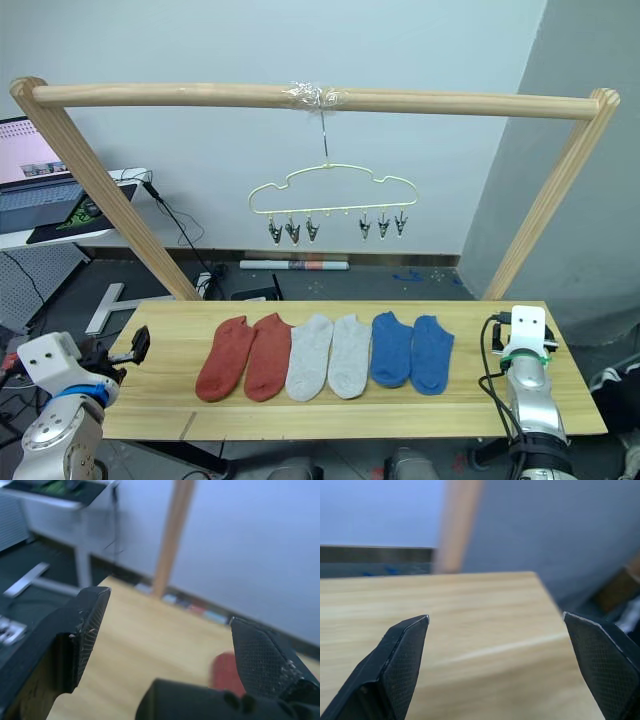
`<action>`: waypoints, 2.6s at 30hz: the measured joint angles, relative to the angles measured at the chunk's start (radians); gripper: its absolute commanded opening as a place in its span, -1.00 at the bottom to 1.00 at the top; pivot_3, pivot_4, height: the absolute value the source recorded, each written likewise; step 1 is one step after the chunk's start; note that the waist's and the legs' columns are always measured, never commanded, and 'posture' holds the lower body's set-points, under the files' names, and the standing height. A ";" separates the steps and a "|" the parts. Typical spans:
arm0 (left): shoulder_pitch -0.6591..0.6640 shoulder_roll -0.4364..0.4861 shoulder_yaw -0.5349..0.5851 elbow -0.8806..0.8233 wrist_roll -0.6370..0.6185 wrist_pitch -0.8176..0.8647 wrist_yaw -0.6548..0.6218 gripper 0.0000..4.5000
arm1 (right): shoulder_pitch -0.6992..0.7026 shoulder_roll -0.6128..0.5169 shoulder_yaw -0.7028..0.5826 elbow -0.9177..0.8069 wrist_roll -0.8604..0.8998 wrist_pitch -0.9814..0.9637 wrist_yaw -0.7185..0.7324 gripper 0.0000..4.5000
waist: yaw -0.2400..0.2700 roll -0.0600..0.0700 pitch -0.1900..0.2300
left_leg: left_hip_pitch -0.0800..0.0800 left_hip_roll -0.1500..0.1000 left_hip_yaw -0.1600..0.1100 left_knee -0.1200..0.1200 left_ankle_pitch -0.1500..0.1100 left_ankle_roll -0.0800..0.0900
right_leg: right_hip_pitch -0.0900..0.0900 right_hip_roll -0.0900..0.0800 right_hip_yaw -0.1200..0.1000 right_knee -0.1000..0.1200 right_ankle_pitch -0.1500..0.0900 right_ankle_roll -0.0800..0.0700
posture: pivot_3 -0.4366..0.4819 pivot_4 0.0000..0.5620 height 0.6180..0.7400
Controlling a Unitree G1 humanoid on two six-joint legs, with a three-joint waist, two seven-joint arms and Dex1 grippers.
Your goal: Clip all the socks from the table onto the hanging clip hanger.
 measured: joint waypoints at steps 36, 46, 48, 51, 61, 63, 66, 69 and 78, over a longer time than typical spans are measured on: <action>-0.498 -0.184 -0.373 0.173 0.192 -0.096 0.006 -0.12 | -0.270 -0.002 0.398 -0.532 0.293 0.239 0.733 1.00 | -0.012 -0.002 0.036 | -0.005 0.000 -0.006 0.001 0.000 0.000 | -0.002 0.001 -0.004 -0.002 0.000 0.001 | -0.06 -0.47 1.00; -0.569 -0.201 -0.372 0.252 0.229 -0.154 0.058 -0.12 | -0.304 0.011 0.403 -0.586 0.317 0.302 0.732 1.00 | -0.013 -0.004 0.057 | -0.006 0.000 -0.007 0.001 0.000 0.000 | -0.003 0.001 -0.005 -0.002 0.000 0.001 | -0.07 -0.41 1.00; -0.587 -0.202 -0.372 0.277 0.230 -0.161 0.063 -0.12 | -0.307 0.011 0.406 -0.590 0.322 0.312 0.732 1.00 | -0.013 -0.004 0.059 | -0.006 0.000 -0.007 0.001 0.000 0.000 | -0.003 0.000 -0.005 -0.002 0.000 0.001 | -0.08 -0.40 1.00; -0.599 -0.207 -0.372 0.295 0.230 -0.177 0.064 -0.12 | -0.320 0.011 0.408 -0.591 0.329 0.322 0.730 1.00 | -0.015 -0.004 0.062 | -0.006 0.000 -0.007 0.001 0.000 0.000 | -0.003 0.000 -0.005 -0.002 0.000 0.001 | -0.09 -0.39 1.00; -0.618 -0.218 -0.373 0.333 0.230 -0.196 0.061 -0.12 | -0.344 0.012 0.408 -0.610 0.346 0.362 0.710 1.00 | -0.019 -0.008 0.075 | -0.007 0.000 -0.007 0.000 0.000 0.000 | -0.003 -0.001 -0.005 -0.003 0.000 0.001 | -0.12 -0.36 1.00; -0.624 -0.218 -0.373 0.346 0.231 -0.197 0.061 -0.12 | -0.344 0.012 0.408 -0.613 0.348 0.363 0.709 1.00 | -0.019 -0.008 0.077 | -0.007 0.000 -0.007 0.000 0.000 0.000 | -0.003 -0.002 -0.005 -0.003 0.000 0.001 | -0.12 -0.36 1.00; -0.634 -0.218 -0.373 0.359 0.233 -0.203 0.061 -0.12 | -0.344 0.011 0.408 -0.624 0.350 0.367 0.707 1.00 | -0.020 -0.008 0.079 | -0.007 0.000 -0.007 0.000 0.000 0.000 | -0.004 -0.002 -0.005 -0.003 0.000 0.001 | -0.12 -0.36 1.00; -0.647 -0.218 -0.373 0.364 0.240 -0.220 0.061 -0.12 | -0.344 0.011 0.408 -0.630 0.351 0.368 0.707 1.00 | -0.023 -0.008 0.080 | -0.008 0.000 -0.007 0.000 0.000 0.000 | -0.004 -0.003 -0.006 -0.003 0.000 0.001 | -0.13 -0.35 1.00; -0.670 -0.218 -0.373 0.371 0.247 -0.238 0.063 -0.12 | -0.345 0.011 0.406 -0.630 0.353 0.378 0.703 1.00 | -0.035 -0.008 0.082 | -0.008 0.000 -0.007 0.000 0.000 0.000 | -0.004 -0.003 -0.006 -0.003 0.001 0.001 | -0.14 -0.35 1.00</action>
